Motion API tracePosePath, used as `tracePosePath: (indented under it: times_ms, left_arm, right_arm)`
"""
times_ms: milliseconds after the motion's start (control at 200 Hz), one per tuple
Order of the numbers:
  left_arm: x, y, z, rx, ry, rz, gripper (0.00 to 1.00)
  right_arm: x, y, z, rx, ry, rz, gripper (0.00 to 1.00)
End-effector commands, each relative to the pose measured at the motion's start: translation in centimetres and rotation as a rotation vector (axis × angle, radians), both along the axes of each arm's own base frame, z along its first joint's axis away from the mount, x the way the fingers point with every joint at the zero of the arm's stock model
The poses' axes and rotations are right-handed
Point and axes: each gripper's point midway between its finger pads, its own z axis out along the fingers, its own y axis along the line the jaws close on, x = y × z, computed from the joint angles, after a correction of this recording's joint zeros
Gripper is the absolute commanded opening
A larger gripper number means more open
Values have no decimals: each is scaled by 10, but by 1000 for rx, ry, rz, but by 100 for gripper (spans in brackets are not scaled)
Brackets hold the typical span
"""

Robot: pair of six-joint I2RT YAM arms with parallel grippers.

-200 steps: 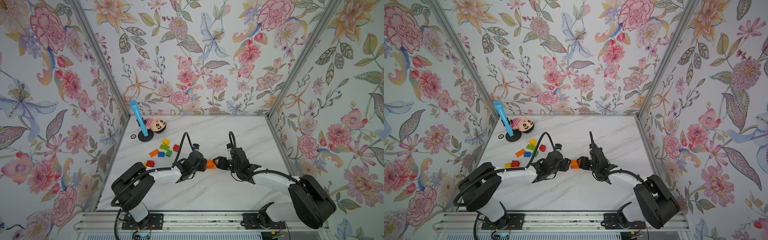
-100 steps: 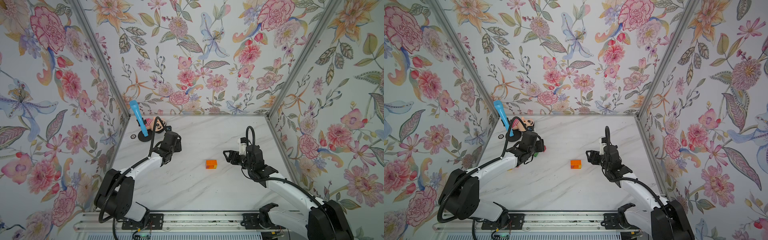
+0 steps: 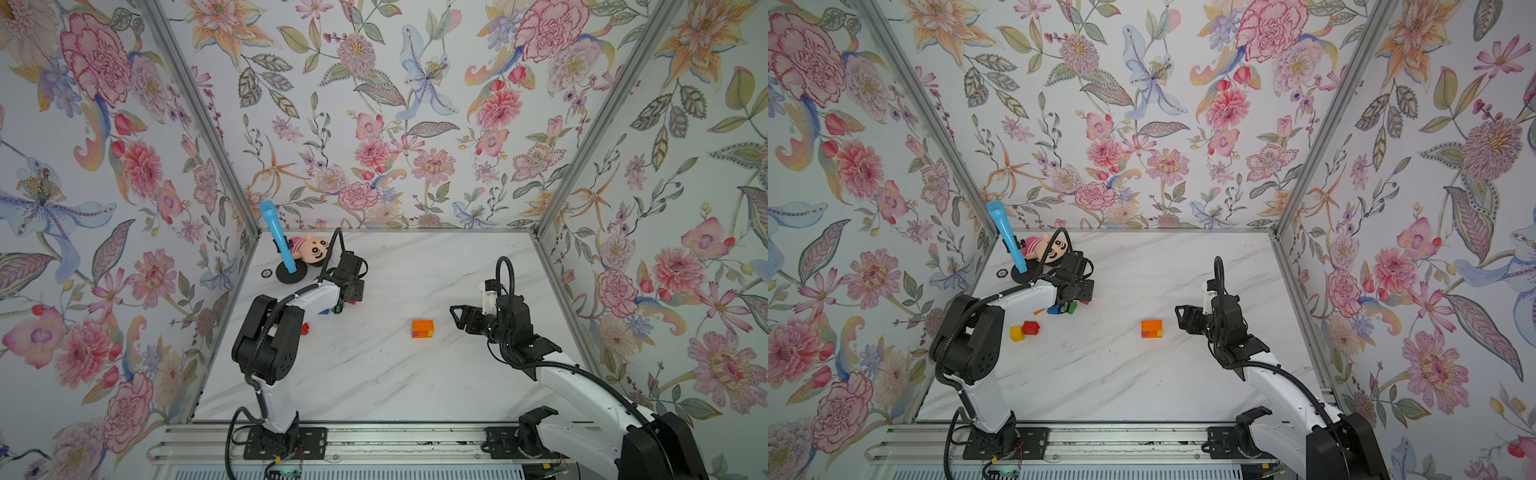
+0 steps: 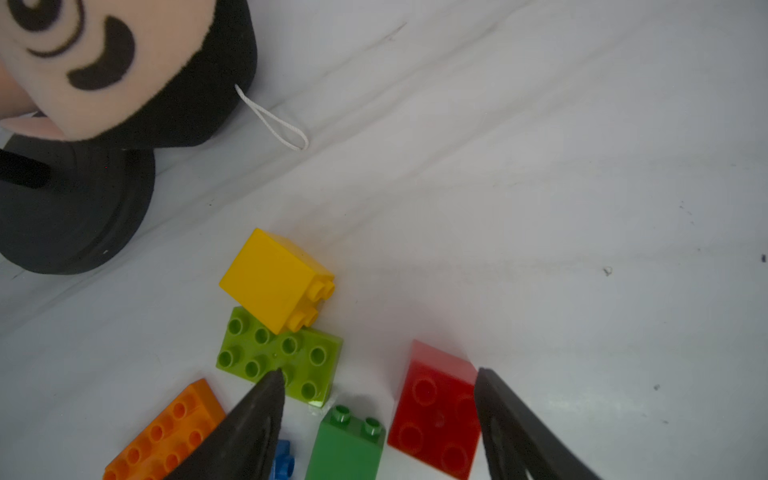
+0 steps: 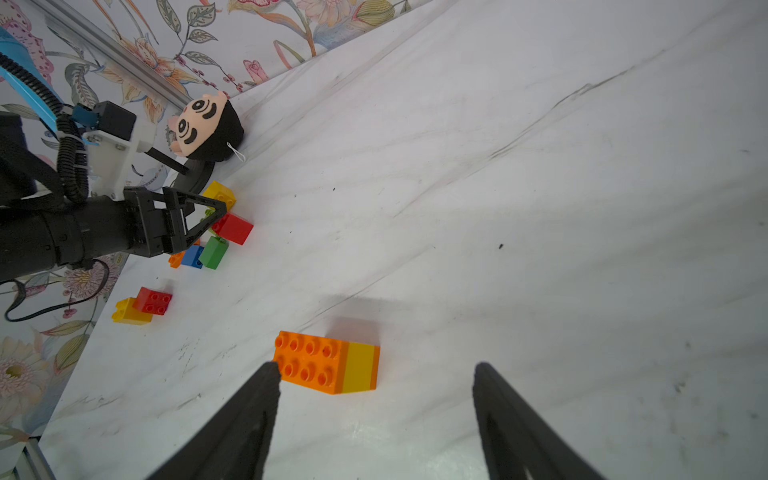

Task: Assemble the letter p with lego
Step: Pick up the lego brick from the center of the board.

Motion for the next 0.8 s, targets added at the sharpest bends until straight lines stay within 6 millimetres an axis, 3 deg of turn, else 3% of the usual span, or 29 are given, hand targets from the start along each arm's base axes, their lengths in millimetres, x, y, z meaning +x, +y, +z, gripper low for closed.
tracePosePath:
  times_ms: [0, 345, 671, 796]
  left_arm:
    - [2, -4, -10, -1, 51, -43, 70]
    - [-7, -13, -36, -53, 105, -66, 50]
    - [-17, -14, -26, -97, 70, -57, 28]
    - [-26, -22, -19, -100, 54, -61, 24]
  right_arm:
    - [-3, -11, -2, -26, -4, -26, 76]
    - [-4, -16, 0, -25, 6, -45, 77]
    - [-5, -16, -1, -25, 13, -42, 78]
    - [-7, -18, -3, -22, 10, -55, 78]
